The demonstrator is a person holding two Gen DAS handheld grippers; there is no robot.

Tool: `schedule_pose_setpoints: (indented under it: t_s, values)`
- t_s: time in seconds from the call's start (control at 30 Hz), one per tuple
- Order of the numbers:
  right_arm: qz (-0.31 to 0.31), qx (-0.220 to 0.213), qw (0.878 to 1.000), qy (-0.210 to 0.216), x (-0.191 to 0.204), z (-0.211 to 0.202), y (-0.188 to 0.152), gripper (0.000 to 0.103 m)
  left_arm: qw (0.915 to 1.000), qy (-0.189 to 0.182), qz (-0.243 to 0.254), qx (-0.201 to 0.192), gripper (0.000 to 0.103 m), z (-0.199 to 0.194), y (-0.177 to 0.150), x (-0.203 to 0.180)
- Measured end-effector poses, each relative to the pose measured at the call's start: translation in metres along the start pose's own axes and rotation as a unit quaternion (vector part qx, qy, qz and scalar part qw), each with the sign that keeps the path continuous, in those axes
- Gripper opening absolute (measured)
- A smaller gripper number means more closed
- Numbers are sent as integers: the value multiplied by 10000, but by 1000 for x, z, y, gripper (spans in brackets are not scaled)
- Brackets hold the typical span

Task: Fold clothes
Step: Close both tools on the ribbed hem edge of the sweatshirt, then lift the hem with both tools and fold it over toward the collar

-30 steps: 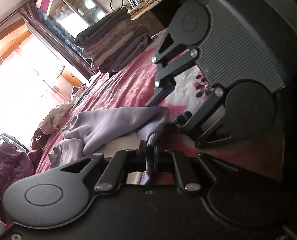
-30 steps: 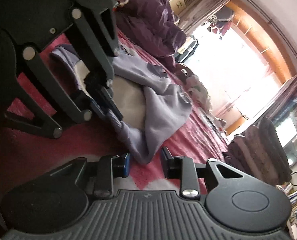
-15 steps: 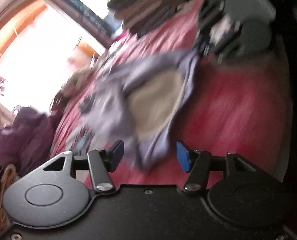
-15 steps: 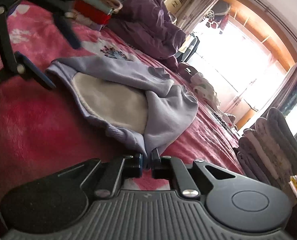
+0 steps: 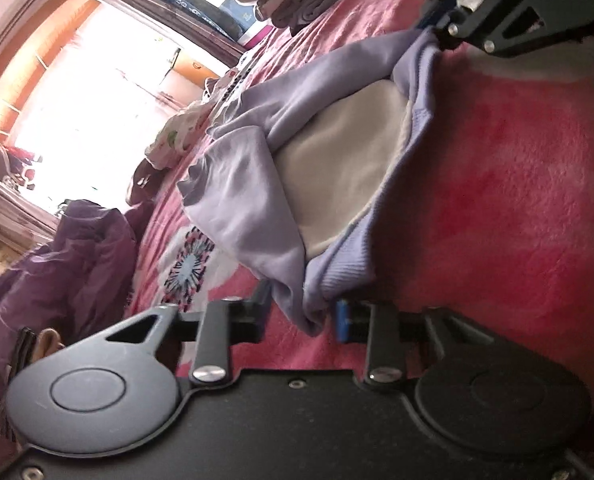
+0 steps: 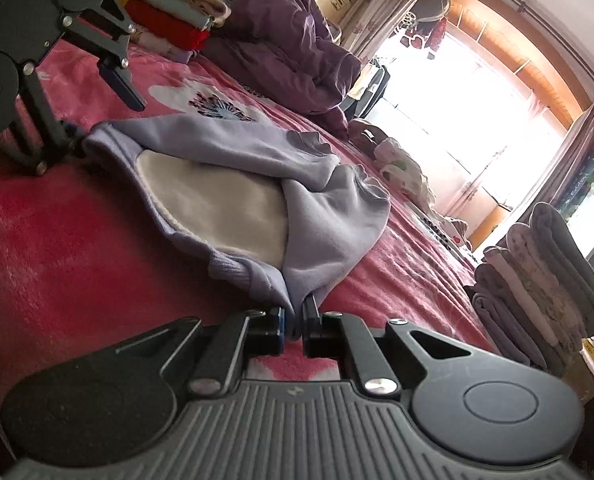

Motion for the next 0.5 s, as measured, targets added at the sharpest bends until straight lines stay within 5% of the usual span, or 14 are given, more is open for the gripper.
schedule_pose_setpoints:
  t_s: [0.1,0.17,0.23,0.5]
  values:
    - [-65,-96,9999,-122,1,0,1,16,9998,27,-175,-21,23,1,0,2]
    - [-18,-88,9999,-49,0,1,1,15,9996,49,-273,-56,10,1,0,3]
    - [74,-51,9999,86,0,2,2,7,9993,33,-361,-114,9,-3,0,5]
    - [224,-314,9989,266,-8,-31,14,6,9980,-141,-448,-430,8,-49,-1,13]
Point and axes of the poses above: each gripper's, at about its wrist camera, not at the fingertips, and z roughly the way its jaws point, x to its left, y to its top, the point moved 5 cm from there along z, roughly the way its jaws point, and after that the axes turned 12 degrees about z, right-handed, at the moved point
